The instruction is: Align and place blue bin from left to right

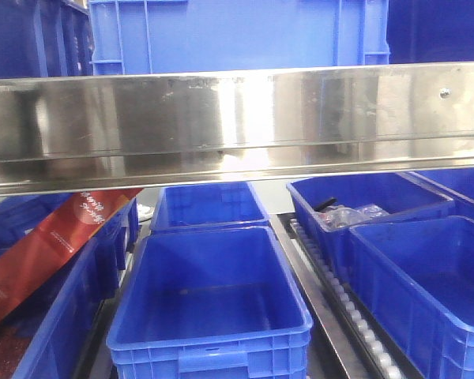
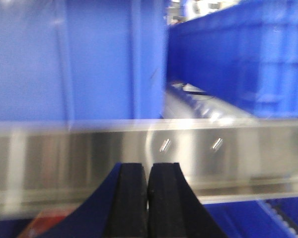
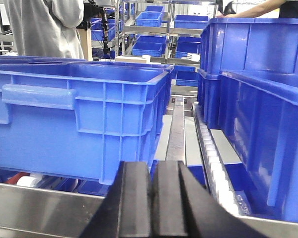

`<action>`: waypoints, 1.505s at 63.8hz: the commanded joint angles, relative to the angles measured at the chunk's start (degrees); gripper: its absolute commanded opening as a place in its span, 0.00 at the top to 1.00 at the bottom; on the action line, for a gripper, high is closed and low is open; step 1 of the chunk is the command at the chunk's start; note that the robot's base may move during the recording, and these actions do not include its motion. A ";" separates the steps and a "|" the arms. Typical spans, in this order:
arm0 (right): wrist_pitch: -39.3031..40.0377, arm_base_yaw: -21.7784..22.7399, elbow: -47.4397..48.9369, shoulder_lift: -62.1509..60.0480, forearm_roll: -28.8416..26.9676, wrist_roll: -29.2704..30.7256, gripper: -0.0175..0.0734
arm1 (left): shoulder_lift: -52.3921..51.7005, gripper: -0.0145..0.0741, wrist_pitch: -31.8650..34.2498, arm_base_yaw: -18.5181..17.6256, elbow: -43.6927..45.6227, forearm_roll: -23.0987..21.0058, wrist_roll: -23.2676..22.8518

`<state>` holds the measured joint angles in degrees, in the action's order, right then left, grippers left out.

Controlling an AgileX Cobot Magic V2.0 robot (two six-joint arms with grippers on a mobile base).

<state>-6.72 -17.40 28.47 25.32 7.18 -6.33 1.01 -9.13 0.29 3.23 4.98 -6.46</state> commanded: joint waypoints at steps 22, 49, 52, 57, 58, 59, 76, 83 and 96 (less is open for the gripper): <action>1.64 0.19 -0.02 -0.24 0.67 0.49 0.88 | -1.01 0.83 6.08 4.08 -3.23 -1.99 0.42; 1.74 0.19 -0.02 -0.24 0.67 0.49 0.88 | -1.01 0.83 6.08 4.08 -3.23 -1.99 0.42; 1.74 0.19 -0.02 -0.24 0.67 0.49 0.88 | -1.01 0.83 6.08 4.08 -3.23 -1.99 0.42; 1.57 0.53 -0.02 -0.44 0.67 0.49 0.88 | -1.01 0.83 6.08 4.08 -3.23 -1.99 0.42; 1.21 0.79 -0.02 -0.61 0.67 0.49 0.88 | -1.01 0.83 6.08 4.08 -3.23 -1.99 0.42; 0.61 1.09 -0.02 -0.72 0.67 0.49 0.88 | -1.01 0.83 6.08 4.08 -3.23 -1.99 0.42; 0.47 12.40 -10.72 -11.44 -11.45 10.56 0.88 | -1.01 0.83 6.08 4.08 -3.23 -1.99 0.42; 1.62 13.59 -17.99 -17.14 -11.57 10.56 0.88 | -1.01 0.83 6.08 4.08 -3.23 -1.99 0.42; 3.48 13.59 -28.19 -25.32 -11.81 10.56 0.88 | -1.01 0.83 6.08 4.08 -3.23 -1.99 0.42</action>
<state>-6.35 -4.16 3.29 2.35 -4.36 3.66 0.33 -4.20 4.35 -0.07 3.31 -6.01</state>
